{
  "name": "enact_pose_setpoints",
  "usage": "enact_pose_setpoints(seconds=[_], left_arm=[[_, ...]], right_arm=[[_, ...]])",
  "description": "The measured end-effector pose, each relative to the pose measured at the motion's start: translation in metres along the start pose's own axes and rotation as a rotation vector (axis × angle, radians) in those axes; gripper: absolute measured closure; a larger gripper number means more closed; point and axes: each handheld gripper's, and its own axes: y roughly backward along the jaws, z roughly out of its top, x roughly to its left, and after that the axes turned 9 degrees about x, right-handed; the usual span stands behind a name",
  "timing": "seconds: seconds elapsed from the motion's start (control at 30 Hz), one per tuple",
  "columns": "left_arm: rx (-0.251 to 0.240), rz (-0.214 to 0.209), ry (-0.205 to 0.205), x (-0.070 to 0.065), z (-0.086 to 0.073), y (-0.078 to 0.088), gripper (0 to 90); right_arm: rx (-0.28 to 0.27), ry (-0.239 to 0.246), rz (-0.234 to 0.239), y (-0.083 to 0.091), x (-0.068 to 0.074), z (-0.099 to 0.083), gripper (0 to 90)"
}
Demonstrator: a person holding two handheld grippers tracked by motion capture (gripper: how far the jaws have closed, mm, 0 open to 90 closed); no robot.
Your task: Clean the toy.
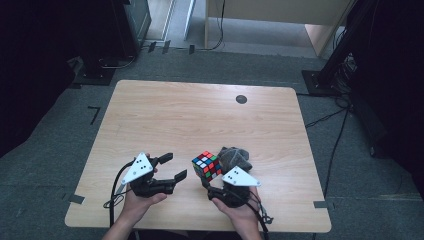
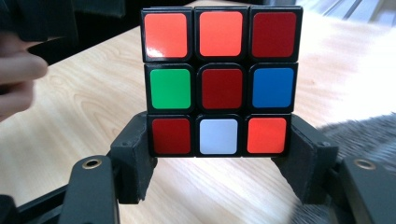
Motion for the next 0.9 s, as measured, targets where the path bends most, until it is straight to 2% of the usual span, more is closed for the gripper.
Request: enact_pose_setpoints(seconds=[0.13, 0.23, 0.3, 0.4, 0.53, 0.67, 0.73, 0.77, 0.83, 0.9], left_arm=[[0.061, 0.043, -0.146, -0.006, -0.01, -0.01, 23.4], [0.094, 0.056, -0.247, -0.019, -0.015, -0.019, 23.3], [0.108, 0.074, -0.297, -0.026, -0.017, -0.024, 22.9], [0.123, 0.101, -0.356, -0.033, -0.02, -0.028, 21.5], [0.129, 0.124, -0.402, -0.035, -0.023, -0.03, 20.7], [0.141, 0.165, -0.468, -0.038, -0.026, -0.033, 20.1], [0.138, 0.2, -0.512, -0.042, -0.028, -0.034, 19.4], [0.141, 0.216, -0.549, -0.045, -0.029, -0.036, 19.4], [0.15, 0.232, -0.605, -0.05, -0.031, -0.038, 20.3], [0.146, 0.24, -0.634, -0.053, -0.033, -0.04, 23.3]], right_arm=[[0.041, -0.047, 0.058, 0.014, -0.016, 0.009, 34.7], [0.077, -0.07, 0.107, 0.02, -0.018, 0.015, 34.6], [0.102, -0.083, 0.132, 0.02, -0.016, 0.017, 34.6], [0.136, -0.085, 0.153, 0.017, -0.011, 0.018, 34.6], [0.168, -0.078, 0.174, 0.013, -0.002, 0.019, 34.6], [0.19, -0.083, 0.194, 0.011, 0.004, 0.021, 34.6], [0.206, -0.09, 0.2, 0.009, 0.004, 0.02, 34.6], [0.213, -0.093, 0.205, 0.008, 0.004, 0.02, 34.6], [0.231, -0.104, 0.219, 0.006, 0.005, 0.019, 34.6], [0.246, -0.107, 0.241, 0.004, 0.006, 0.019, 34.5]])
